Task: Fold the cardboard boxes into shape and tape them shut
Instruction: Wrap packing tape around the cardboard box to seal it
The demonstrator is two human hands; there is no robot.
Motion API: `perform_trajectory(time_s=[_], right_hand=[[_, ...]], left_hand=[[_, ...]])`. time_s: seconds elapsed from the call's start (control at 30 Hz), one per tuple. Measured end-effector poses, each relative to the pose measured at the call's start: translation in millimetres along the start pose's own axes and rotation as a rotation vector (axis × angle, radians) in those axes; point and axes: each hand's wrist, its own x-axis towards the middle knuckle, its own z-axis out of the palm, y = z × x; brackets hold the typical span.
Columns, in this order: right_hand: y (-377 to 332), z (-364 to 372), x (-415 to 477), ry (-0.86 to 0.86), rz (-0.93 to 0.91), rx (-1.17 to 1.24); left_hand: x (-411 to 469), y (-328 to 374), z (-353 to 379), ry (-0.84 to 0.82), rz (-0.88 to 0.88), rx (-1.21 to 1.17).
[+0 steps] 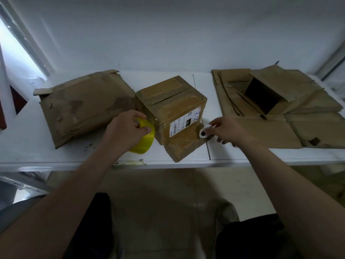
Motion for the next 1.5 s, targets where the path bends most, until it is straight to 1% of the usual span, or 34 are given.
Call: perform_trajectory(time_s=[0.07,0.1,0.17,0.2,0.23,0.3,0.33,0.4,0.5,0.57,0.63,0.77,0.87,1.07,1.2,1.27,1.37,1.5], right_hand=[[-4,0,2,0.068,0.02,0.016],[-6,0,3,0.158,-0.012,-0.002],[-14,-2,1,0.41,-0.18,-0.036],[-20,-1,-2,0.503,-0.305,-0.018],[-28,0,-4,0.546,-0.438,0.007],[-42,7,-7,0.507,-0.652,0.012],[-48,13,-7,0.47,-0.717,-0.023],[-61,26,-8,0.412,-0.766,-0.088],[-75,42,-4,0.245,-0.797,-0.113],[-78,50,2,0.181,-0.817,-0.16],[-77,53,7,0.209,-0.846,-0.174],[-68,58,13,0.321,-0.973,-0.237],[-67,57,15,0.324,-0.984,-0.288],[-69,53,17,0.286,-0.989,-0.291],[-68,53,15,0.269,-0.95,-0.361],[-71,60,13,0.315,-0.901,-0.374],[-83,75,6,0.429,-0.793,-0.311],[-85,94,-2,0.505,-0.749,-0.423]], left_hand=[[2,-2,-1,-0.019,-0.025,-0.018],[3,-3,-2,-0.03,-0.038,-0.025],[5,-7,-6,-0.044,-0.054,-0.037],[6,-8,-8,-0.045,-0.057,-0.041],[7,-9,-9,-0.043,-0.059,-0.042],[8,-11,-11,-0.038,-0.067,-0.039],[8,-12,-12,-0.037,-0.069,-0.035],[8,-14,-14,-0.033,-0.071,-0.025],[7,-20,-16,-0.032,-0.082,-0.019],[7,-24,-16,-0.03,-0.085,-0.006],[5,-27,-17,-0.038,-0.079,0.012],[0,-29,-18,-0.048,-0.041,0.042],[-1,-26,-21,-0.042,-0.024,0.015],[-3,-23,-24,-0.04,0.0,0.01],[-3,-24,-25,-0.04,-0.001,0.019],[-3,-25,-24,-0.038,-0.002,0.014],[-2,-24,-23,-0.039,0.003,0.013],[0,-26,-21,-0.056,-0.008,-0.005]])
